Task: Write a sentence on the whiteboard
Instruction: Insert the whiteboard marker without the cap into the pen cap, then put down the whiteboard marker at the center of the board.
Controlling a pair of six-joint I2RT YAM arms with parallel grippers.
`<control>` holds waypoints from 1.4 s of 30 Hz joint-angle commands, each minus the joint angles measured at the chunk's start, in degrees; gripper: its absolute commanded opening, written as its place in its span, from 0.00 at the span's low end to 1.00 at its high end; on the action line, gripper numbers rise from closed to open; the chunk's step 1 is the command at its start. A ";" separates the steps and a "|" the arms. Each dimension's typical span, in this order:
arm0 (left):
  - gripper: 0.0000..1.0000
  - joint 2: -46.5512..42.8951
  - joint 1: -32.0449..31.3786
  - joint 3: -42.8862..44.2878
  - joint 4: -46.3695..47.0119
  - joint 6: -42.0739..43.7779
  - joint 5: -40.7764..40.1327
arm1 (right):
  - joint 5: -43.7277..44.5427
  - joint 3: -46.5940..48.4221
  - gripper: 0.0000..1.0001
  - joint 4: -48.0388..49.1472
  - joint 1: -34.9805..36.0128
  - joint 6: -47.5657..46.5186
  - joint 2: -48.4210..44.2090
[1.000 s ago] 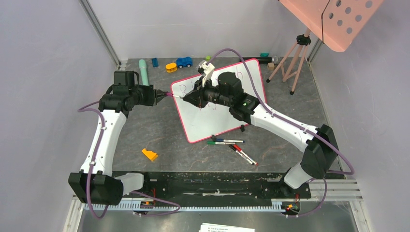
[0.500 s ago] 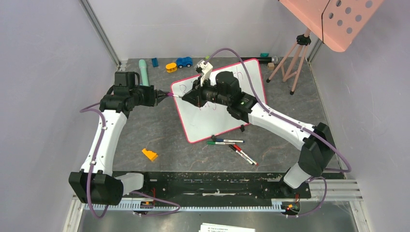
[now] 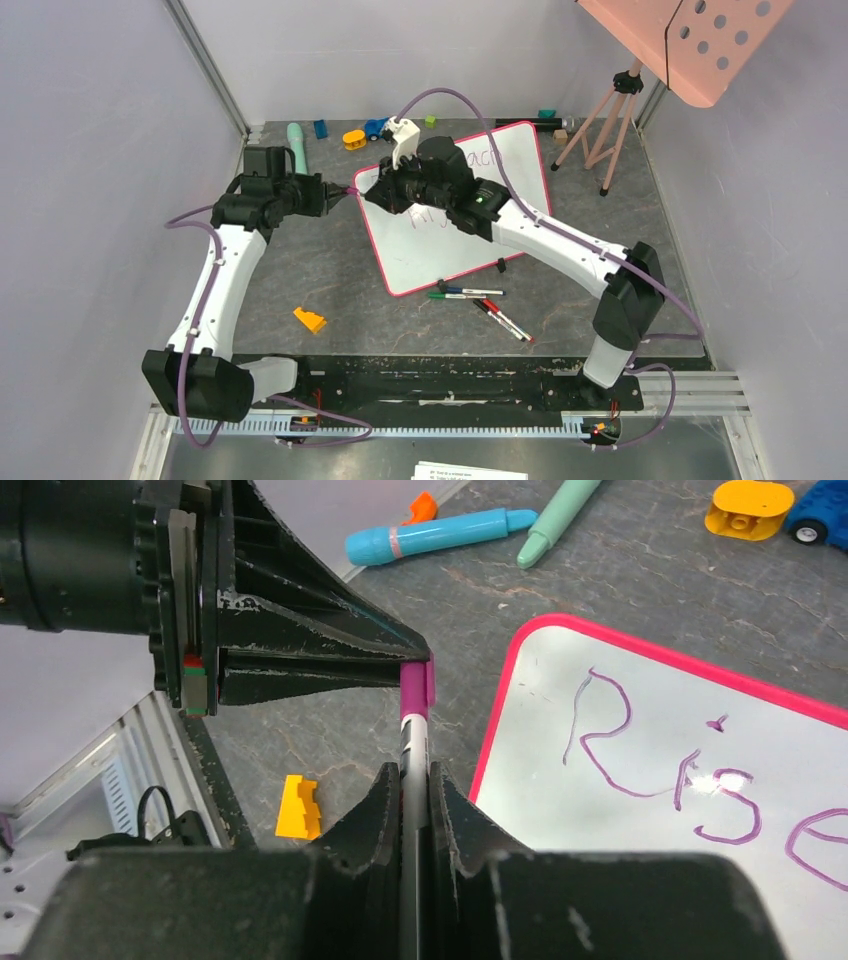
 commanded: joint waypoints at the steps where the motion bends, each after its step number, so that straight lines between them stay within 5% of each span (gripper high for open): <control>1: 0.02 -0.81 -2.90 2.49 0.90 -0.80 0.18 | 5.25 6.54 0.00 -1.97 2.52 -0.90 3.19; 14: 0.02 -8.94 -9.35 -0.68 0.90 -7.20 0.15 | 6.29 17.78 0.00 -2.77 5.76 -0.30 12.64; 25: 0.03 -12.10 -9.37 -1.70 -0.67 -6.22 2.46 | 6.09 16.22 0.00 -2.55 6.29 1.29 12.13; 29: 0.60 -13.31 -8.41 -1.62 -4.15 1.79 -4.22 | 8.94 9.22 0.00 -1.51 6.21 0.81 5.62; 32: 0.88 -13.44 -7.63 -0.82 -6.18 6.98 -7.56 | 9.53 4.29 0.00 -2.82 5.12 1.56 0.11; 37: 0.99 -15.22 -6.94 -3.95 -3.18 13.41 -9.65 | 7.37 -6.05 0.00 -6.30 2.21 3.16 -10.74; 42: 1.00 -18.41 -6.53 -7.66 0.58 22.74 -12.74 | 5.22 -19.79 0.00 -10.35 -2.65 3.59 -22.76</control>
